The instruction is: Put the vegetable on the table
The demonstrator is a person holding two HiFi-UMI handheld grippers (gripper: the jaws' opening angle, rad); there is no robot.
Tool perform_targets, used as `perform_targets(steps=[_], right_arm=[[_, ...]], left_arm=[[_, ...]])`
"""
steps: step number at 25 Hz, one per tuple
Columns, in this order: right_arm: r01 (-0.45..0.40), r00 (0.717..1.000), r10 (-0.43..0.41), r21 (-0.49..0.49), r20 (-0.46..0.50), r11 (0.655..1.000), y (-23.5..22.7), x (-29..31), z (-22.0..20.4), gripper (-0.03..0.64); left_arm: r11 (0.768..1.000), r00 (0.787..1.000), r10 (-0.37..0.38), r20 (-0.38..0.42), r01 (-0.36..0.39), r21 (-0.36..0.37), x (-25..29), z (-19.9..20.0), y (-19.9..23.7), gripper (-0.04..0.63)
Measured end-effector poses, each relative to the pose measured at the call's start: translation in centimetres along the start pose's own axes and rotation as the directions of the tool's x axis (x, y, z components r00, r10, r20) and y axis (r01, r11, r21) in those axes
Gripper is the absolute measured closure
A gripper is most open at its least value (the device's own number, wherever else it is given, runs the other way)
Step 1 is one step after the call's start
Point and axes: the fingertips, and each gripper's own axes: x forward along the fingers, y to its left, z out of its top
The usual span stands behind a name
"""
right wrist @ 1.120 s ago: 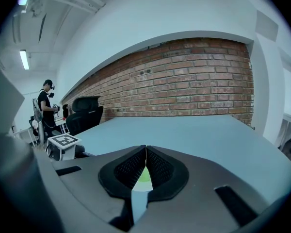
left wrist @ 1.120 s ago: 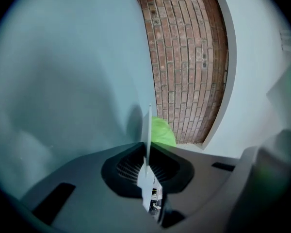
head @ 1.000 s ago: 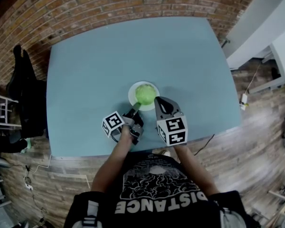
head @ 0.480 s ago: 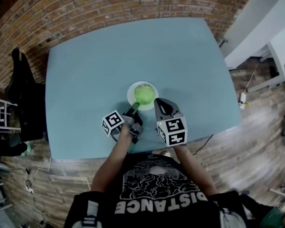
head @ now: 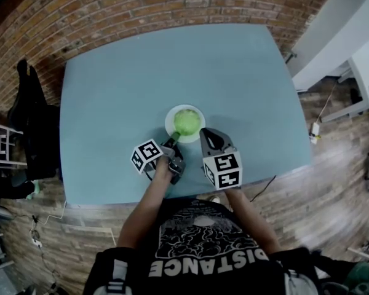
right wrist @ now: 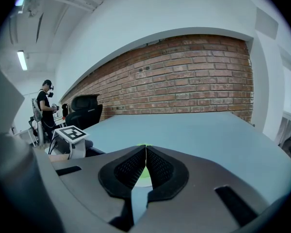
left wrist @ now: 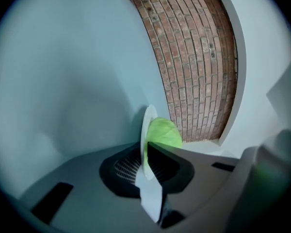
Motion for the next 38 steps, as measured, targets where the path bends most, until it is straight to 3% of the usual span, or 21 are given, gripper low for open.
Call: perform_targets(steps=[7, 12, 26, 29, 34, 38], right_arm=[[-0.006, 1.000, 0.006, -0.002, -0.009, 1.000, -0.1, 0.0, -0.1, 0.607], [-0.006, 1.000, 0.006, -0.005, -0.011, 1.000, -0.1, -0.2, -0.2, 0.607], [-0.023, 1.000, 0.023, -0.004, -0.020, 1.000, 0.1, -0.4, -0.5, 0.607], [-0.023, 1.000, 0.023, -0.005, -0.020, 1.000, 0.0, -0.4, -0.5, 0.607], [-0.027, 0.999, 0.027, -0.005, -0.017, 1.000, 0.1, -0.5, -0.4, 0.607], [-0.027, 0.999, 0.027, -0.007, -0.020, 1.000, 0.1, -0.7, -0.7, 0.607]], left_arm=[[0.989, 0.993, 0.112, -0.022, -0.110, 0.101, 0.2, 0.0, 0.3, 0.569], [0.978, 0.984, 0.175, -0.026, -0.171, 0.116, 0.1, 0.1, 0.7, 0.563], [0.908, 0.947, 0.320, 0.020, -0.312, 0.279, -0.2, 1.0, 0.7, 0.537], [0.883, 0.939, 0.343, 0.030, -0.334, 0.331, -0.1, 1.1, 0.6, 0.531], [0.809, 0.915, 0.402, 0.045, -0.378, 0.450, 0.0, 0.9, 0.5, 0.523], [0.777, 0.901, 0.431, 0.050, -0.399, 0.487, 0.0, 0.9, 0.5, 0.520]])
